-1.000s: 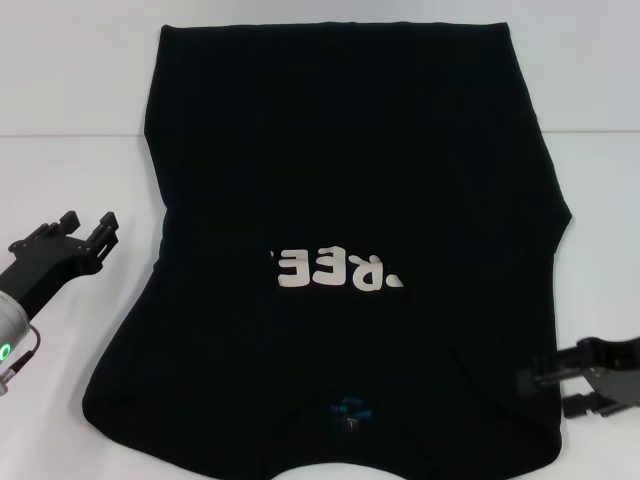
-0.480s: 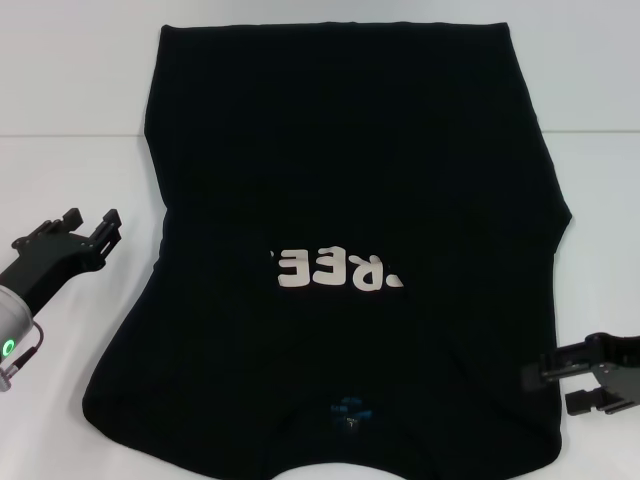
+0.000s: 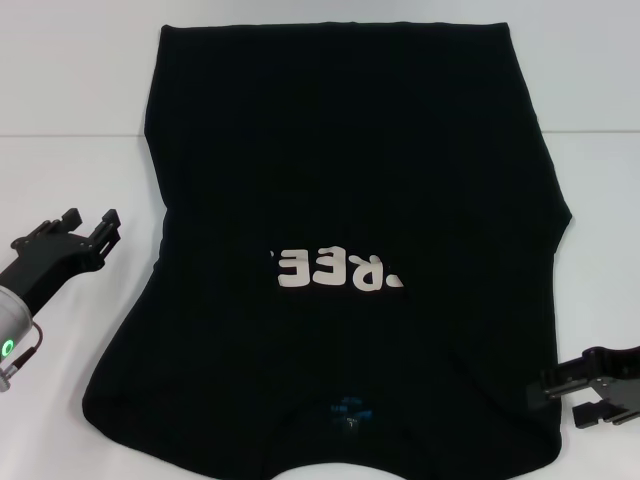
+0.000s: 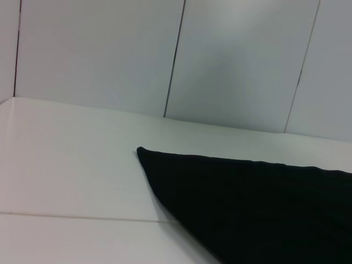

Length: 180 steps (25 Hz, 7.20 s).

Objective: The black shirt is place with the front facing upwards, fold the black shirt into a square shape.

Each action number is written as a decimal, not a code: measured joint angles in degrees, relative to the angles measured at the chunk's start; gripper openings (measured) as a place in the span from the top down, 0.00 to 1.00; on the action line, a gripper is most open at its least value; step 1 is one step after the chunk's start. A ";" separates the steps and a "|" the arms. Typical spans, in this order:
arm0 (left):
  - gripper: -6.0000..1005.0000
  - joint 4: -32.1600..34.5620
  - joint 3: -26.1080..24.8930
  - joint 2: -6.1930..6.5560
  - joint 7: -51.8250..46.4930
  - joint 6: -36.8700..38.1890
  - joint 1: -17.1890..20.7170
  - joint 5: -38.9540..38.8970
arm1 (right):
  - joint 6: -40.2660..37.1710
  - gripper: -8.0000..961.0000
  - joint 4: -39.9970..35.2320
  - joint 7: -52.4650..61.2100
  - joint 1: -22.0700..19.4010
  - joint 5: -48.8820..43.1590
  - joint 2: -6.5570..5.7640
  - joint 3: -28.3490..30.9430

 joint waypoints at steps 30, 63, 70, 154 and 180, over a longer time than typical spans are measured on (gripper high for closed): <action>0.45 0.09 0.01 0.09 0.02 -0.17 -0.24 0.00 | 5.78 0.20 5.08 -1.94 0.17 0.25 0.64 -0.33; 0.45 0.44 -0.54 0.00 0.02 -0.16 0.21 0.00 | 7.17 0.46 9.61 -5.14 1.17 0.30 0.48 -1.52; 0.45 0.43 -0.68 -0.06 0.02 -0.16 0.29 0.00 | 6.67 0.71 9.78 -5.08 1.20 1.40 0.13 -1.33; 0.28 17.88 6.43 15.04 -78.22 42.45 -7.95 68.37 | 3.82 0.94 14.12 -25.40 -3.46 6.21 -3.32 10.71; 0.30 14.95 9.41 13.93 -78.87 37.67 -10.19 70.62 | 4.64 0.94 14.78 -26.09 -3.27 6.40 -3.32 10.88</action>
